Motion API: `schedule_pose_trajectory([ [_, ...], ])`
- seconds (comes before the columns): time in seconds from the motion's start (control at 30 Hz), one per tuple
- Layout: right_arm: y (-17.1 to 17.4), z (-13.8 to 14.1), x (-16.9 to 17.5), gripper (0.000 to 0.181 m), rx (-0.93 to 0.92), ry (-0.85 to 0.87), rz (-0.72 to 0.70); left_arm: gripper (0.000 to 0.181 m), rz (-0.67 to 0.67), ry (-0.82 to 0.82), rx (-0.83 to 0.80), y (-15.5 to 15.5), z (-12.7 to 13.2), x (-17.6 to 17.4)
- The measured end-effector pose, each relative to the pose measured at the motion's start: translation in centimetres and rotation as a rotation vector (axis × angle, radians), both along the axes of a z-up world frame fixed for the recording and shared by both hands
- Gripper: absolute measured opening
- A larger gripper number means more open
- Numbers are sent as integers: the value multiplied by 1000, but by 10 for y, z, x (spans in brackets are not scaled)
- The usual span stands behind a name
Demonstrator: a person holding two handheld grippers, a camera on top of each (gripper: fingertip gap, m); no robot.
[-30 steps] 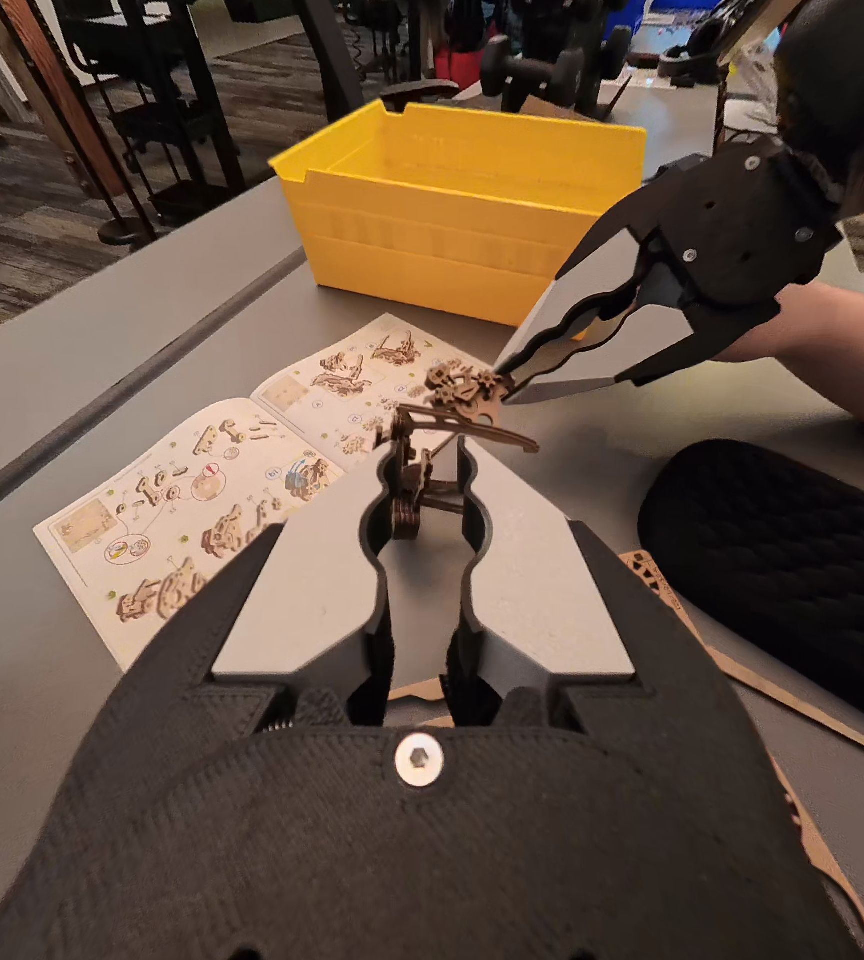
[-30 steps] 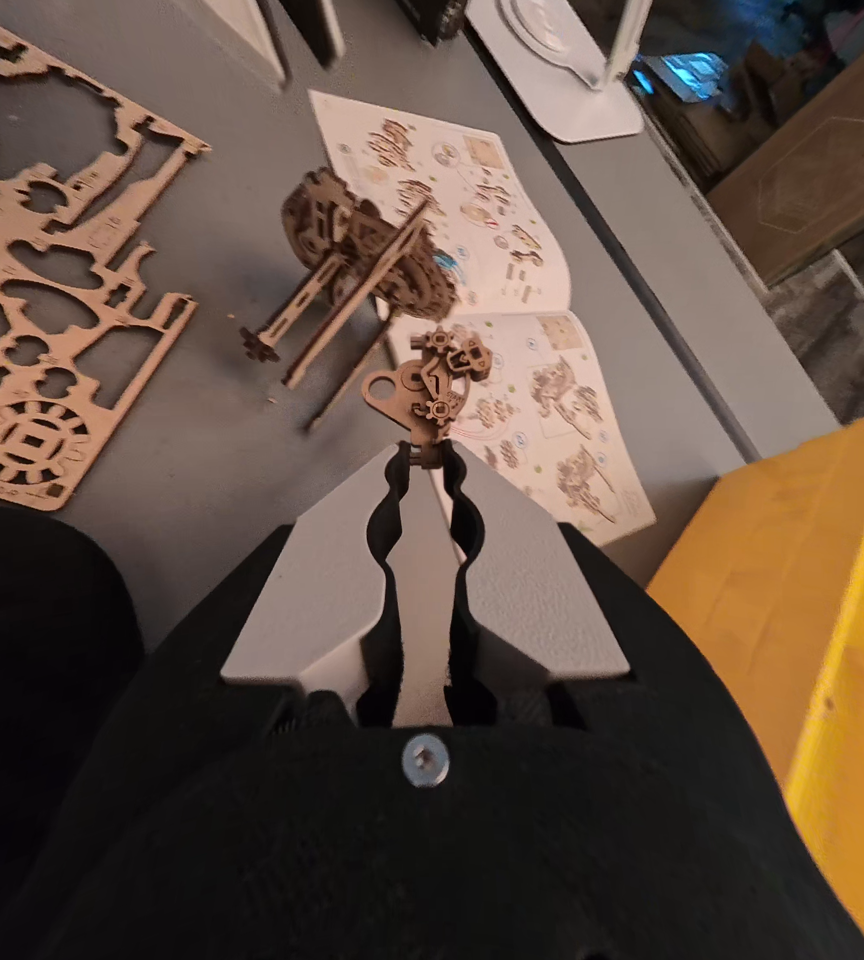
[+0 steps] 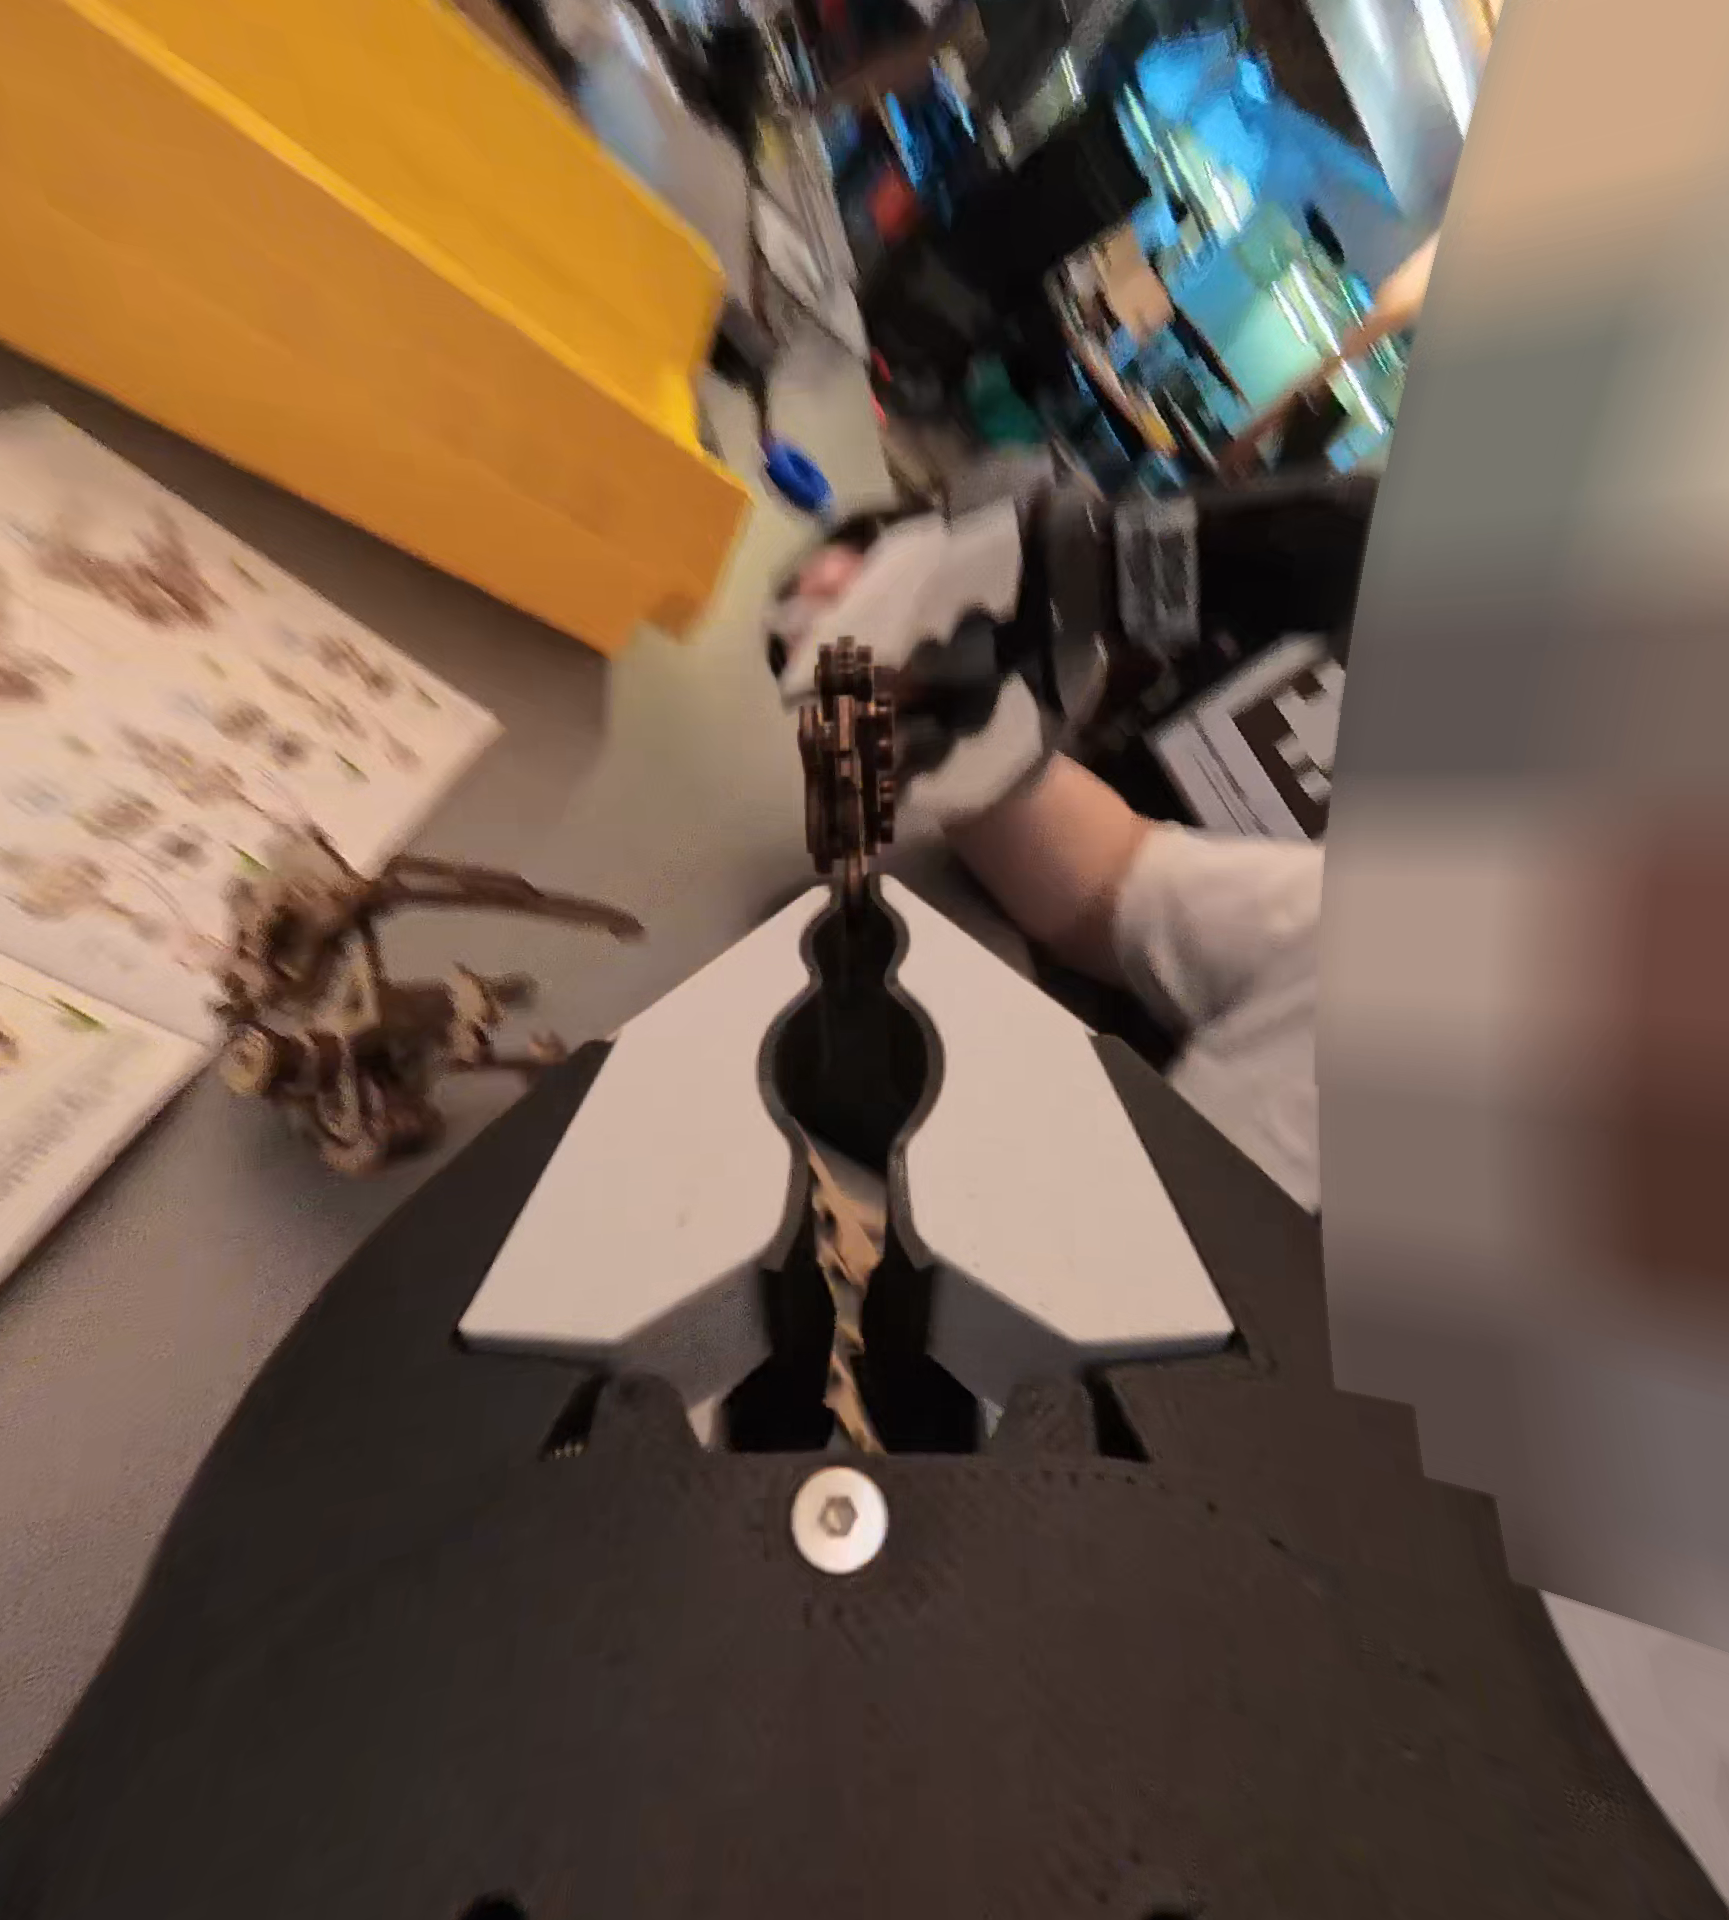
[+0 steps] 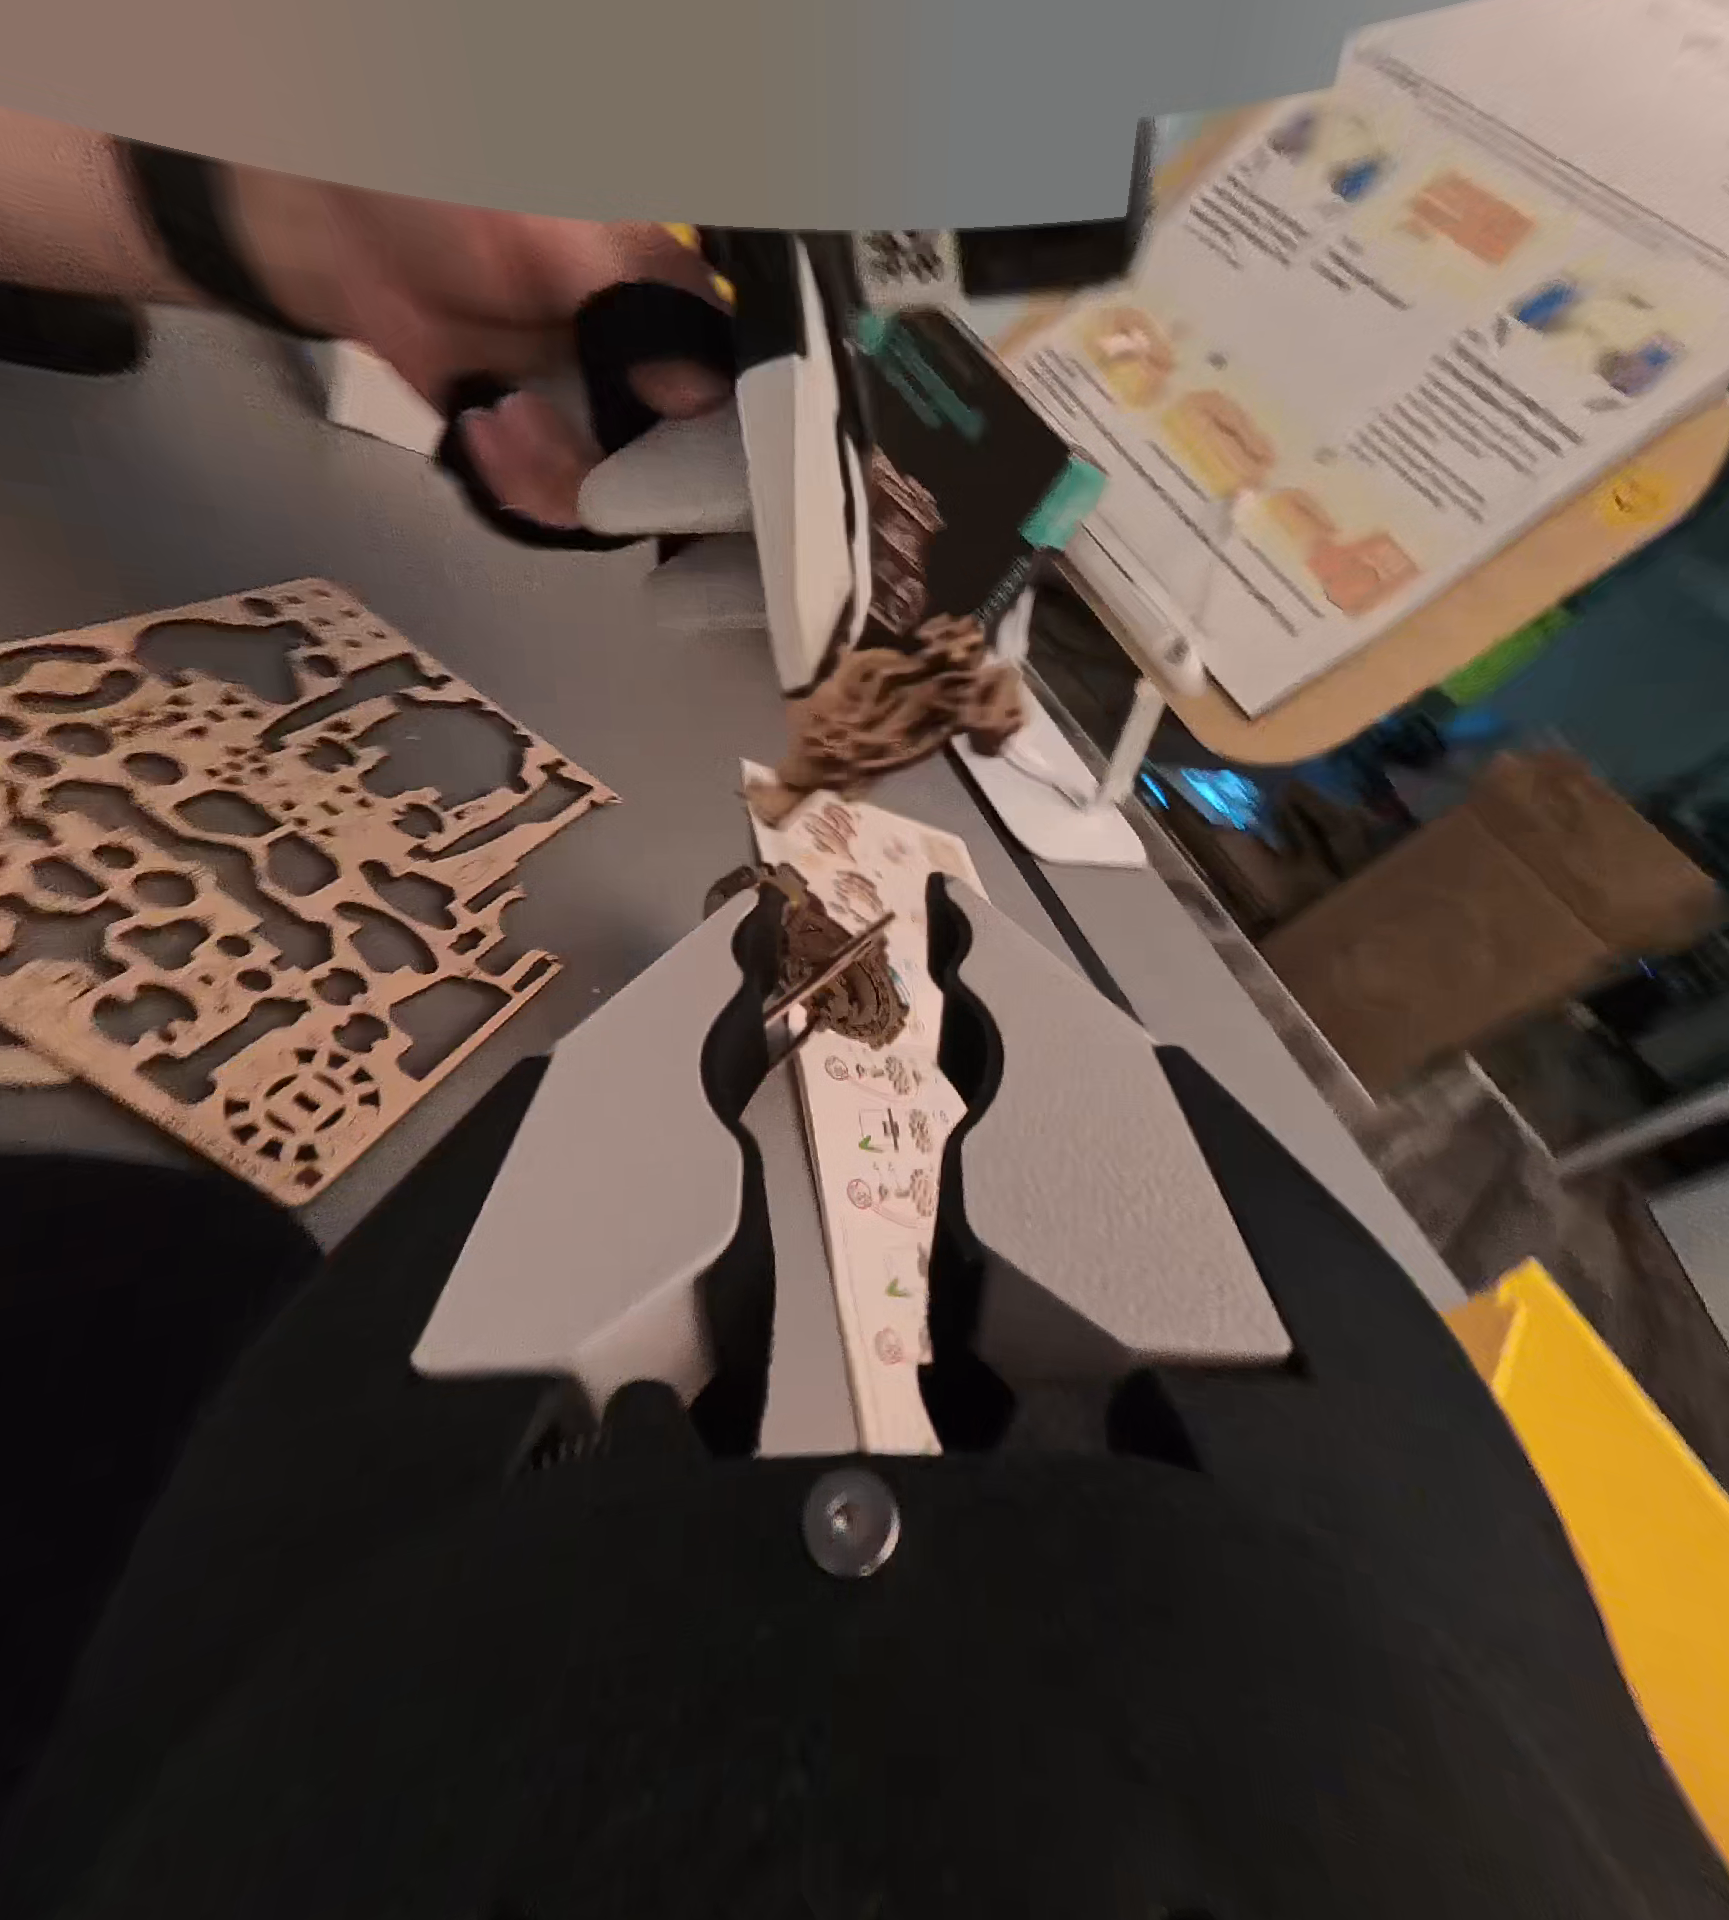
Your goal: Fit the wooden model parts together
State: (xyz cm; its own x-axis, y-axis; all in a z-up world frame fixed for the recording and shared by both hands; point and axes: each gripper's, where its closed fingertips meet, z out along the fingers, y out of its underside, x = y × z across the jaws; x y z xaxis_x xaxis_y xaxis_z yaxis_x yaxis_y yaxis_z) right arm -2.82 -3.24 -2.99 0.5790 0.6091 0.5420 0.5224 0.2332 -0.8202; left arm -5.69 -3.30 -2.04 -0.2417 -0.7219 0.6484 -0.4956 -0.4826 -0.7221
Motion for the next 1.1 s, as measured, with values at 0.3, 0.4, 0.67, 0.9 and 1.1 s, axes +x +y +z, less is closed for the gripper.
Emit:
schedule_pose_trajectory([
  [0.3,-21,2,-36,32,-109,-256,395,0,-275,291,-50,-33,-31,-39],
  [0.4,-25,-11,-48,25,-120,-358,432,0,-302,317,-62,-39,-35,-41],
  [0.67,-31,-30,-48,14,-190,-400,439,0,-354,337,-91,-44,-46,-40],
  [0.9,-23,-28,-16,14,-300,-263,347,12,-200,262,122,-2,-47,-36],
  [1.1,-13,-26,24,13,-431,-210,234,50,35,156,505,43,-62,-22],
])
